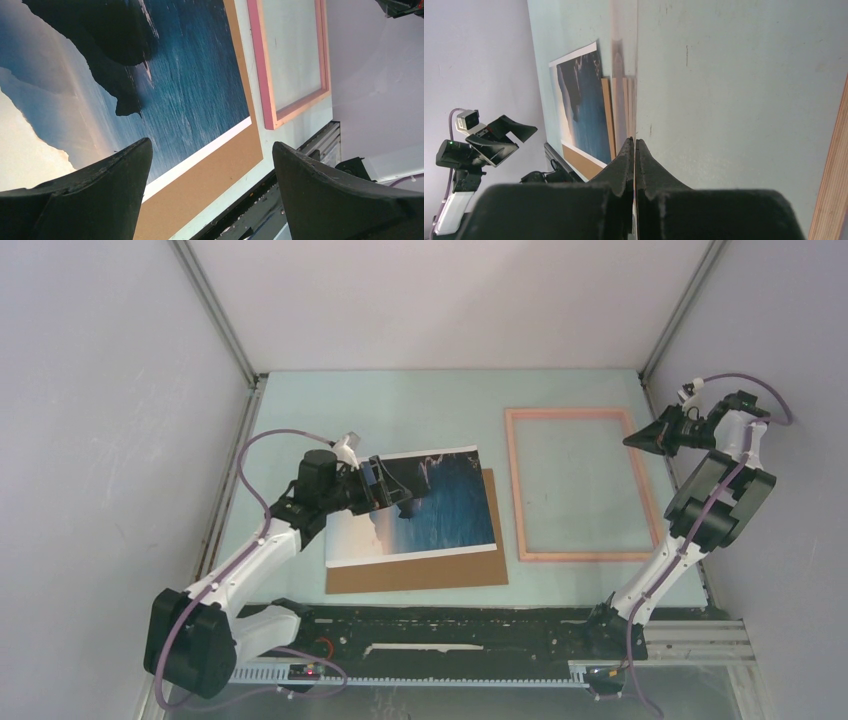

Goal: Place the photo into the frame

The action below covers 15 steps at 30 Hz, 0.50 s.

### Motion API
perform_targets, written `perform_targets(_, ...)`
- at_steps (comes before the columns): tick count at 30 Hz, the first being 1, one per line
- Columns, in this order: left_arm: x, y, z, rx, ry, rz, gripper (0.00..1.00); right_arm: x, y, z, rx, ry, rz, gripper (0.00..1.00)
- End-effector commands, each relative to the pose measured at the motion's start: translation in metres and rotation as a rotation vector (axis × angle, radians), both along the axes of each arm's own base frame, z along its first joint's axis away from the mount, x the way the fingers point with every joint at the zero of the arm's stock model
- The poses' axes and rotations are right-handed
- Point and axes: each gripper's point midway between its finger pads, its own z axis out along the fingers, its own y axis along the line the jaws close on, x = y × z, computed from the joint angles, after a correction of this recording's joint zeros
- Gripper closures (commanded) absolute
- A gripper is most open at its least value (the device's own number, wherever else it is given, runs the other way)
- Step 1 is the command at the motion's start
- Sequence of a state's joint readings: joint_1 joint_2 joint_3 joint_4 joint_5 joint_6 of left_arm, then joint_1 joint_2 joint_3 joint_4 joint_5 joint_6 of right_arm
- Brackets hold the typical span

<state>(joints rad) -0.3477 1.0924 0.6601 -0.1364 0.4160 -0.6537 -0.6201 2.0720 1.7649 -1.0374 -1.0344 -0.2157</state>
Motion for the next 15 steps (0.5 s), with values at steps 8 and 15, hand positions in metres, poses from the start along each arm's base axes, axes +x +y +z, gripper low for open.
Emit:
perform_targets(8,0.0091,-0.0095,0.0246,-0.034,-0.082,-0.036,0.03,0.0021,-0.0227,0.0042,0.013,-0.017,-0.039,1.0)
perform_targets(15,0.0093,-0.0108,0.0237,-0.039,-0.078,-0.04,0.03,0.0017,-0.0254,0.0018,0.016,-0.01,-0.046,1.0)
